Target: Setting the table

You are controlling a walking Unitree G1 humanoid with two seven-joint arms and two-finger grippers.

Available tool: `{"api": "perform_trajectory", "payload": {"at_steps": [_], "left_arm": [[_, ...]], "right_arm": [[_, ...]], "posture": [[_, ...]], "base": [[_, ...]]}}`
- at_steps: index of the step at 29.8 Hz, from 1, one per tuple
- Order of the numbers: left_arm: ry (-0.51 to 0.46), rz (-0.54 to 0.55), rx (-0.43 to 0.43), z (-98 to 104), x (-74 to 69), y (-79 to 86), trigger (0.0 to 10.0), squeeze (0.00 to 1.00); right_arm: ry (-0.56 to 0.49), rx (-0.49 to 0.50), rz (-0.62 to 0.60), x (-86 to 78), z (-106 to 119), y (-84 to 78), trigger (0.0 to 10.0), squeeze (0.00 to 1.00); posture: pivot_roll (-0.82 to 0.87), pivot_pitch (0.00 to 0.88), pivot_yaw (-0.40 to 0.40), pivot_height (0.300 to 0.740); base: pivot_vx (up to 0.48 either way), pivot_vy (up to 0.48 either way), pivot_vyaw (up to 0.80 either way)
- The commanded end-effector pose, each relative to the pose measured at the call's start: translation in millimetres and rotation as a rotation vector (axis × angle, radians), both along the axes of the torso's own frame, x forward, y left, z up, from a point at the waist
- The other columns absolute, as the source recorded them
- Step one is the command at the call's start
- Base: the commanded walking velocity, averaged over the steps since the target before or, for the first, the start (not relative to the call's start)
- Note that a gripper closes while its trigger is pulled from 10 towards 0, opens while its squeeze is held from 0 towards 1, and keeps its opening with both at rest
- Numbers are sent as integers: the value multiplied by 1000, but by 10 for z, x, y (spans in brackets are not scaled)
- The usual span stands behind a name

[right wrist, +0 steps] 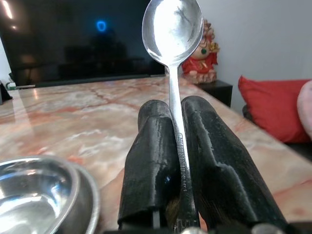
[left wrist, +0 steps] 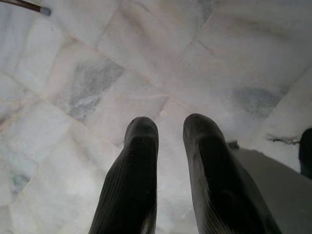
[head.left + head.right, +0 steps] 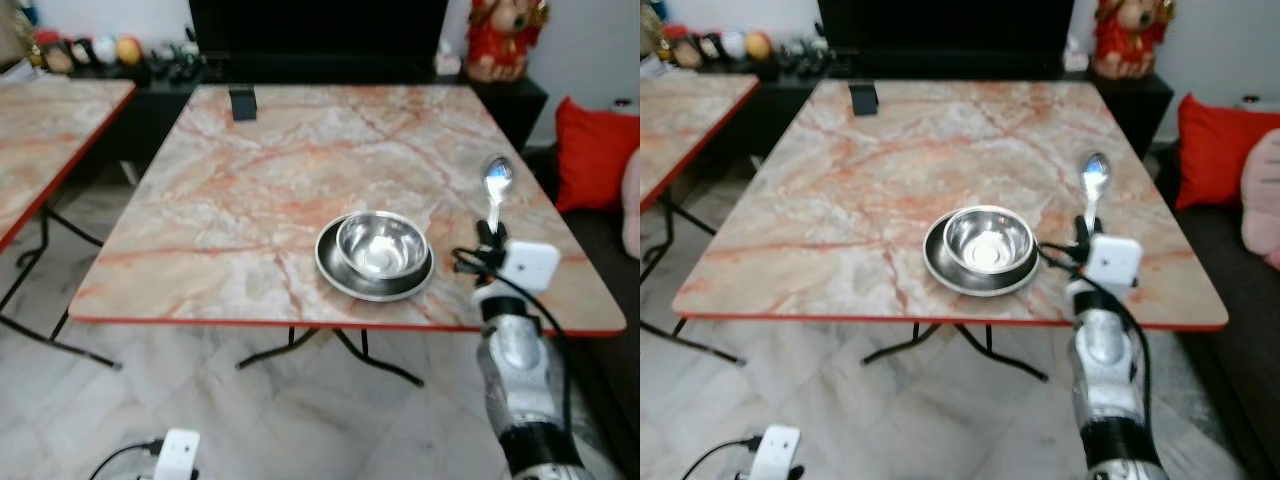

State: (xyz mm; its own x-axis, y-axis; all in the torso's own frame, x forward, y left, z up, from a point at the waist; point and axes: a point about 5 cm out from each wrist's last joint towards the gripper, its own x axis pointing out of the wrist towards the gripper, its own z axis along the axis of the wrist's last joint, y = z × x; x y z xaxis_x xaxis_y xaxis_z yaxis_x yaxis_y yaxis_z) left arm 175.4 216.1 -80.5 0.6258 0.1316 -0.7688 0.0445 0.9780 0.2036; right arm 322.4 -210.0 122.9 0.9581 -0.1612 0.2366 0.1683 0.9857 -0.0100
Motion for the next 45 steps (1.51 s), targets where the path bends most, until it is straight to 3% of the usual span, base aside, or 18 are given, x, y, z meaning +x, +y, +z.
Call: {"api": "perform_trajectory", "payload": {"at_steps": [1,20,25,29,45], "left_arm": [[14,9,13,-7,-41,67,10000,0],[-20,8,11,28,38,33,10000,0],[-24,8,9,32,48,27,10000,0],[-27,12,9,34,46,34,10000,0],[-43,6,1,45,81,-13,10000,0]], "right_arm": [[-20,11,19,36,58,73,10000,0],[-15,8,25,57,69,72,10000,0],[32,12,2,67,17,34,10000,0],[32,9,7,66,14,31,10000,0],[53,-13,30,71,-13,83,10000,0]], "posture": [[21,0,-16,731],[22,0,-20,731],[22,0,-20,731],[24,0,-20,731],[22,0,-21,731]], "base": [[0,0,0],[0,0,0],[0,0,0],[247,0,-767],[255,0,0]]}}
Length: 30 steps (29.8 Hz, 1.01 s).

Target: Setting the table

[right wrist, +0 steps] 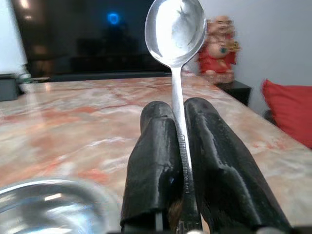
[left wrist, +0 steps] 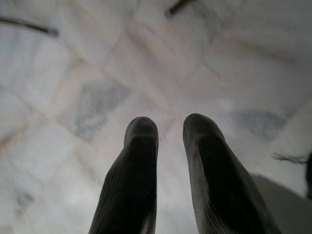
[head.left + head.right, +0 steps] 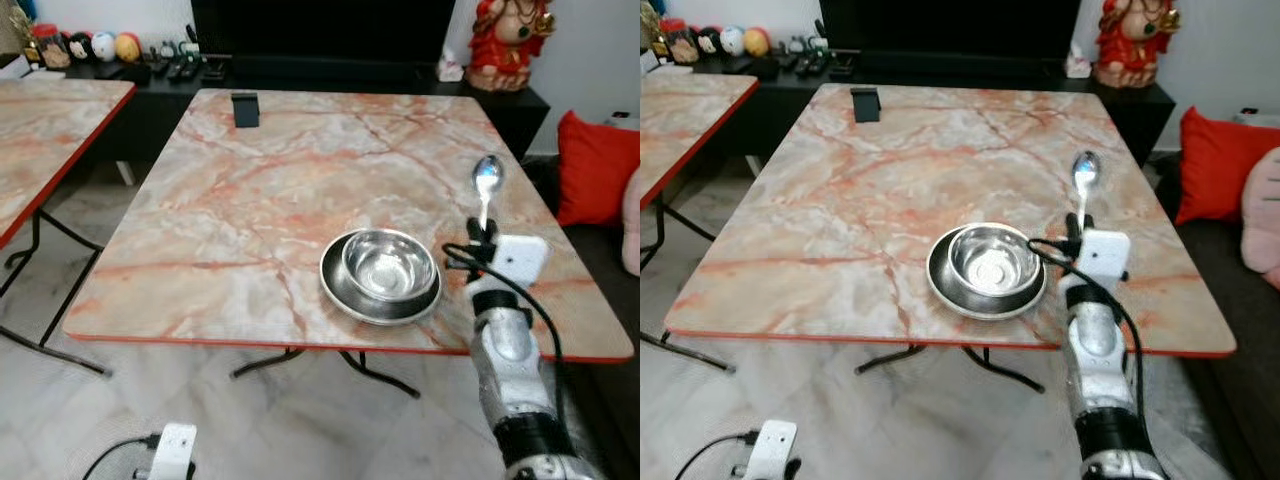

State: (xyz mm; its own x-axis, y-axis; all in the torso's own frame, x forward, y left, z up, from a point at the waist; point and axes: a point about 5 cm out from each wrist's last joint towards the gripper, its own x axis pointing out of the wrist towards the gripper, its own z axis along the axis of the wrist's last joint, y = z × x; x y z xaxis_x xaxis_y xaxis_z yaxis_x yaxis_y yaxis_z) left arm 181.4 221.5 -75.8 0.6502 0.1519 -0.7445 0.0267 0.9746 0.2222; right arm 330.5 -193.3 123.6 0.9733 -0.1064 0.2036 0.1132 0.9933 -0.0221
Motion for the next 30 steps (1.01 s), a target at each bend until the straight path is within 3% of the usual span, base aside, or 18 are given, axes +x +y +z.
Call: {"api": "perform_trajectory", "payload": {"at_steps": [1,9,10,19,22,23,27,30], "left_arm": [[-11,-6,-16,-1,23,-68,10000,0],[-12,-9,-24,-1,26,-81,10000,0],[-10,-12,-23,-1,29,-83,10000,0],[-16,-13,-22,3,34,-83,10000,0],[-14,-15,-21,3,33,-80,10000,0],[-14,-15,-21,3,33,-80,10000,0],[-11,-16,-22,0,29,-78,10000,0],[-10,-14,-21,1,25,-66,10000,0]], "right_arm": [[15,-6,-25,-9,-15,-82,10000,0],[18,-4,-23,1,-2,-91,10000,0],[60,-6,-39,15,-37,-106,10000,0],[78,2,-121,26,100,-300,10000,0],[203,63,-199,31,22,-398,10000,0],[203,63,-199,31,22,-398,10000,0],[369,53,-142,39,-110,-379,10000,0],[405,95,-132,44,-103,-381,10000,0]], "posture": [[23,0,-21,731],[20,0,-21,731],[15,0,-19,731],[7,0,-15,731],[1,0,-14,731],[1,0,-14,731],[3,0,-13,731],[1,0,-13,731]], "base": [[251,0,0],[31,0,0],[0,0,0],[0,0,0],[0,0,0],[0,0,0],[0,0,0],[0,0,0]]}}
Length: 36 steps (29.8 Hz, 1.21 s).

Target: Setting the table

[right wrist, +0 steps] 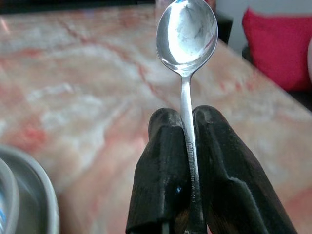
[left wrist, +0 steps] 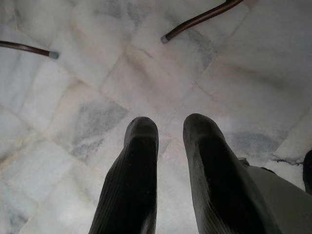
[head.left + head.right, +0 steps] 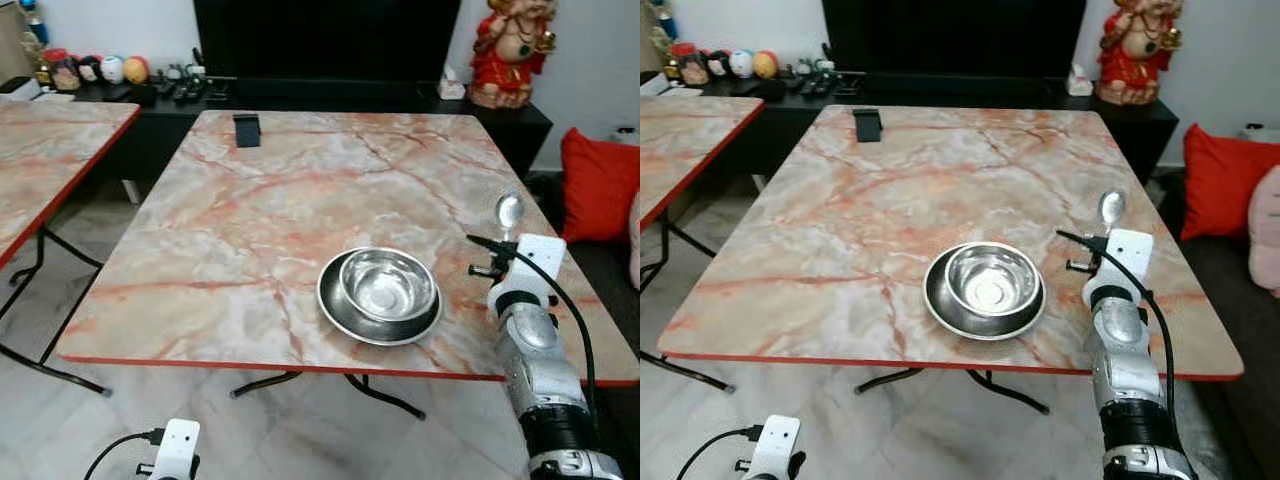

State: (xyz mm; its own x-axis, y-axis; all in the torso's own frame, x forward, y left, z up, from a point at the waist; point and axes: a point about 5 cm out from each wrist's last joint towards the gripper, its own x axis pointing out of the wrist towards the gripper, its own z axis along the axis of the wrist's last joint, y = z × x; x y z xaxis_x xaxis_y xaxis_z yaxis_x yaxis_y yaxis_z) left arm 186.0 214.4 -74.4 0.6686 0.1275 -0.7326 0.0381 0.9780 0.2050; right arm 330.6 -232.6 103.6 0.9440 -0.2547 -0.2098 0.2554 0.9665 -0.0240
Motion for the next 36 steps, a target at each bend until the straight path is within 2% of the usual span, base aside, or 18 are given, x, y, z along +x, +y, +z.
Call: {"api": "perform_trajectory", "payload": {"at_steps": [1,4,11,19,24,36], "left_arm": [[12,3,-3,-13,-22,4,10000,0],[16,1,-1,-17,-34,12,10000,0],[19,-2,-4,-20,-34,4,10000,0],[23,-6,-3,-23,-38,4,10000,0],[27,-10,2,-21,-37,17,10000,0],[34,-8,1,-37,-57,-6,10000,0]], "right_arm": [[-7,23,15,42,97,11,10000,0],[28,9,97,31,105,70,10000,0],[133,48,110,-71,-30,28,10000,0],[158,51,82,-108,-27,-61,10000,0],[183,94,105,-156,-90,-9,10000,0],[235,91,127,-201,-213,-1,10000,0]], "posture": [[1,0,-13,731],[-9,0,-12,731],[-5,0,-11,731],[-7,0,-12,731],[-7,0,-12,731],[-4,0,-26,731]], "base": [[0,0,0],[0,0,0],[0,0,0],[0,0,0],[0,0,0],[0,0,0]]}}
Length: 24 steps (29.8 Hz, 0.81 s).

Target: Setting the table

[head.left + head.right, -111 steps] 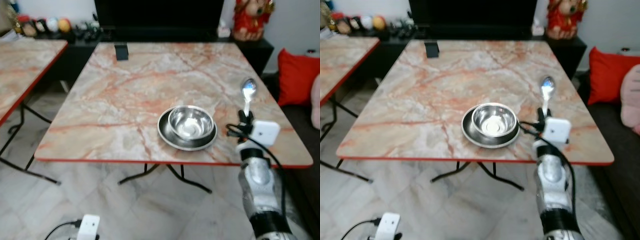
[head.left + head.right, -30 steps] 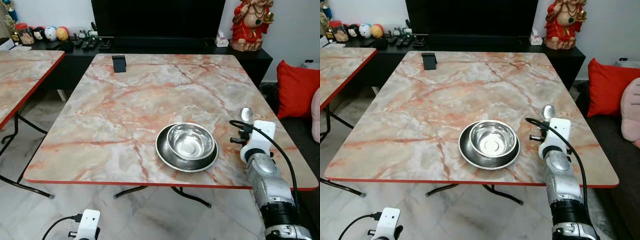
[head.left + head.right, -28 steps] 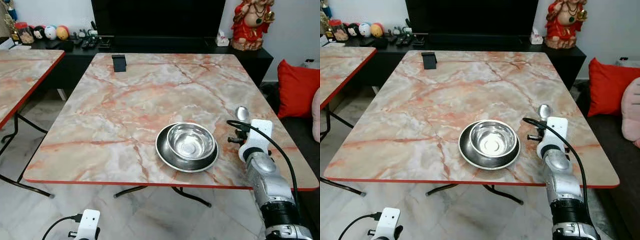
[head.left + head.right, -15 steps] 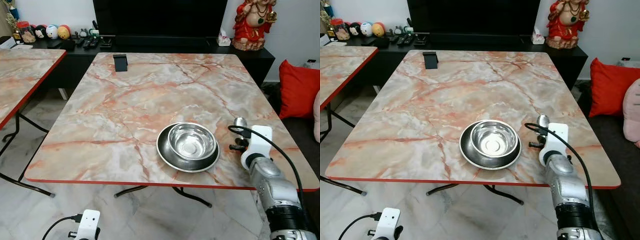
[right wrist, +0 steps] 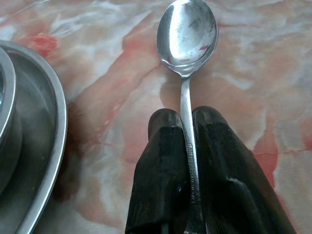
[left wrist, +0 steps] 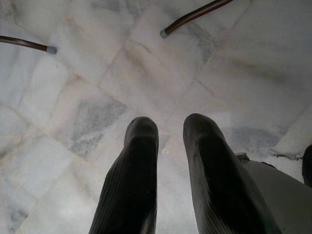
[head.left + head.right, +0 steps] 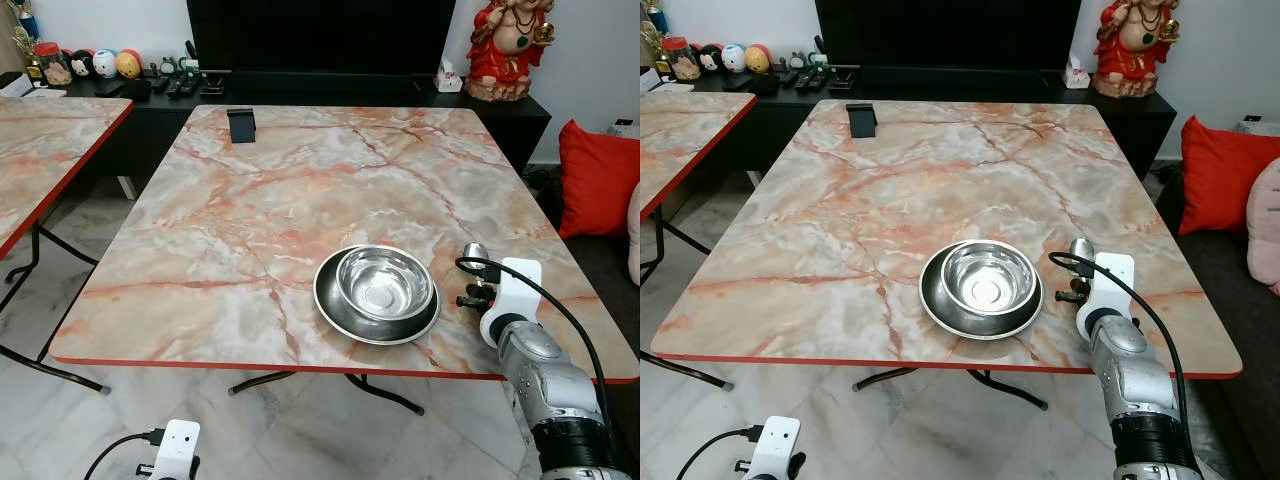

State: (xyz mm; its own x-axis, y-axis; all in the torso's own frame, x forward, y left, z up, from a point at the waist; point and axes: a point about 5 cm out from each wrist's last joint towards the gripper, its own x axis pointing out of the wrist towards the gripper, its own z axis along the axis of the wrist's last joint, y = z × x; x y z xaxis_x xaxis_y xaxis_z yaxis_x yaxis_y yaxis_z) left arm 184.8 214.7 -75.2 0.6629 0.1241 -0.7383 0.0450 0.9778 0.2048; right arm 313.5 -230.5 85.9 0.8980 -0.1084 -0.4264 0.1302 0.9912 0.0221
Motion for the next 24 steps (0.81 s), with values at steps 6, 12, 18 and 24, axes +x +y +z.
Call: {"api": "perform_trajectory", "payload": {"at_steps": [6,12,18,24], "left_arm": [[27,0,-1,-32,-48,-11,10000,0],[30,1,3,-34,-57,4,10000,0],[32,0,5,-33,-60,17,10000,0],[33,-1,7,-30,-56,24,10000,0]], "right_arm": [[31,11,13,-38,-69,0,10000,0],[42,29,34,-53,-124,61,10000,0],[40,26,50,-64,-141,79,10000,0],[57,-14,58,-100,-171,13,10000,0]], "posture": [[-3,0,-29,731],[-1,0,-26,731],[1,0,-23,731],[6,0,-20,731]], "base": [[0,0,0],[0,0,0],[0,0,0],[0,0,0]]}}
